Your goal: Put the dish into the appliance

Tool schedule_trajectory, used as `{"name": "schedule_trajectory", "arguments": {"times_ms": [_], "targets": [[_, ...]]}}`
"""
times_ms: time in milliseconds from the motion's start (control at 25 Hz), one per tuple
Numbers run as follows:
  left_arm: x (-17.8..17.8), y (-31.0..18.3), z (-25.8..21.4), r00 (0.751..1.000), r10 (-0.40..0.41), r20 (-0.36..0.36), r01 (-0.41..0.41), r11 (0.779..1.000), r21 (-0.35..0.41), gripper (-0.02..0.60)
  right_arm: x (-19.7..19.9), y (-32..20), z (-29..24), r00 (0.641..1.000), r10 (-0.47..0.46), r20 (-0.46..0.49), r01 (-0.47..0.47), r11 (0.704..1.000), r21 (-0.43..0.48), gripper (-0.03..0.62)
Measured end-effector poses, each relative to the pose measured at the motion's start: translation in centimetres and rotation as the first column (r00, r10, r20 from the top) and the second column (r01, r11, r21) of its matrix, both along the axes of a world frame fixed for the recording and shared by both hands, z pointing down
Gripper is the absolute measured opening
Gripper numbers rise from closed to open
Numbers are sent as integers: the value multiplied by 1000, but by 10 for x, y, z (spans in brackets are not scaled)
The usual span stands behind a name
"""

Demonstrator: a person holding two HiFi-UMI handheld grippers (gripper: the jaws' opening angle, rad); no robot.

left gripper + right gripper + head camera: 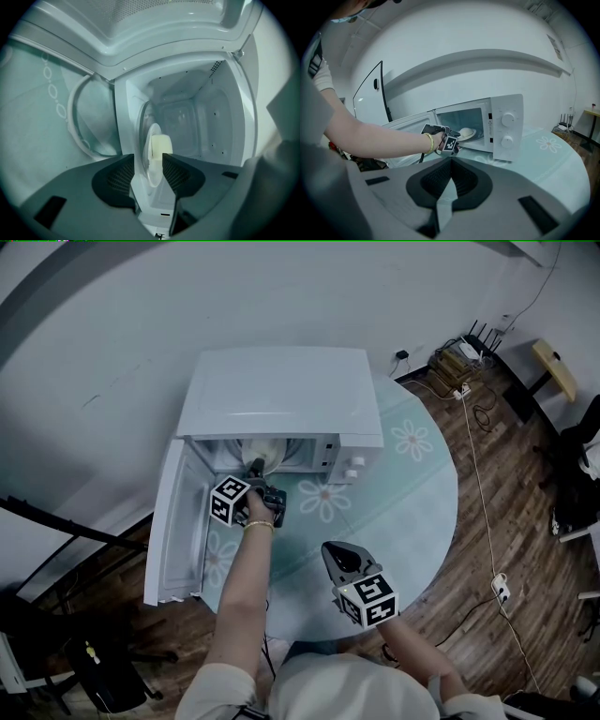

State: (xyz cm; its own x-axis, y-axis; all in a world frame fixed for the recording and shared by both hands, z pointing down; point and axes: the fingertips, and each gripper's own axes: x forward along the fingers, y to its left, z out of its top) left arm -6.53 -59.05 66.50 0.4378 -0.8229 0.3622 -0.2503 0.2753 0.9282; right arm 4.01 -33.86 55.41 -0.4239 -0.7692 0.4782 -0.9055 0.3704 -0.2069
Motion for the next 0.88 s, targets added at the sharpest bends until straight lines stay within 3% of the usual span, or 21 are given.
{"name": "schedule_trajectory", "arguments": {"times_ms": [160,520,640,880], "targets": [[1,8,-6,1000,-1,-21,2,1000,24,204,0,6,-3,1000,-1,-2,1,1000,5,5],[6,39,-33,997,32,-65,-27,997,67,202,-4,27,-15,1000,-7,-2,7,999,33,5],[7,56,-44,998,54,-35,-50,994,94,202,-6,37,-18,1000,-13,-2,13,999,41,5],[6,99,-73,992,104,73,-115,979,167,71,-8,54,-29,1000,-10,2,10,998,68,5]]}}
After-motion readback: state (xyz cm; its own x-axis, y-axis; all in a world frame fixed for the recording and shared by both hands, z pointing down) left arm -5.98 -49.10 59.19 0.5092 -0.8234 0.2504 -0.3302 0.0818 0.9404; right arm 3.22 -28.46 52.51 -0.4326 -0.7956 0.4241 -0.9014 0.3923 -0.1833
